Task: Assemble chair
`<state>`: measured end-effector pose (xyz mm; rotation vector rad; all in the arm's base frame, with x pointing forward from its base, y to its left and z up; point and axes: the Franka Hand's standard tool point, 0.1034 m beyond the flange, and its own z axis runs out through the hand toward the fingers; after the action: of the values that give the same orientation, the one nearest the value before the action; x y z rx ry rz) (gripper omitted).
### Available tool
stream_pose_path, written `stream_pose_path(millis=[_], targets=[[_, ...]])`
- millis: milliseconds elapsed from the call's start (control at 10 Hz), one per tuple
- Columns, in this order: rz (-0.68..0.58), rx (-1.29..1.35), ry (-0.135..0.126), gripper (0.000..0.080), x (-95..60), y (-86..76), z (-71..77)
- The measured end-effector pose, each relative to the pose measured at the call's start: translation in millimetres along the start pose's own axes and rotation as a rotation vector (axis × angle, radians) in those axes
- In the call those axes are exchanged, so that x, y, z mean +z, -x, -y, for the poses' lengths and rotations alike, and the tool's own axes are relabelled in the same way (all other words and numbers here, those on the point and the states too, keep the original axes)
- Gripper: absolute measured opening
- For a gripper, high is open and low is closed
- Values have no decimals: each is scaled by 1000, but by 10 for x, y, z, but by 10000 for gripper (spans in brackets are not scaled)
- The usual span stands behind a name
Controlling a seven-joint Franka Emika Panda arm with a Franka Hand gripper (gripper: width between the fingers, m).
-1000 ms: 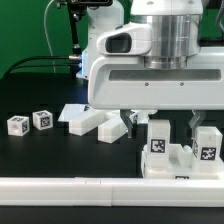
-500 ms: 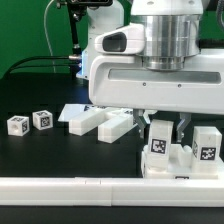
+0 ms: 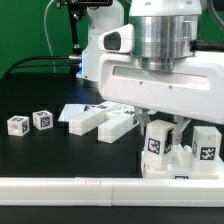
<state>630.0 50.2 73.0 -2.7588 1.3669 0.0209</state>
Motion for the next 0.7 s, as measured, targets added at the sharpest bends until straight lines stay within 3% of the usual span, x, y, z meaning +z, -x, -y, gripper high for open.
stream_pose_path(millis=[100,300,400,500,600,700], targets=[[29,155,19,284,-14,18,-21],[84,429,13,284,-37,-2,-47],[83,456,15,284,-30,5,-46],[83,454,16,341,-25,13,-44],[66,345,4,341,-19,5,-36],[32,201,-21,529,7,14,-26]])
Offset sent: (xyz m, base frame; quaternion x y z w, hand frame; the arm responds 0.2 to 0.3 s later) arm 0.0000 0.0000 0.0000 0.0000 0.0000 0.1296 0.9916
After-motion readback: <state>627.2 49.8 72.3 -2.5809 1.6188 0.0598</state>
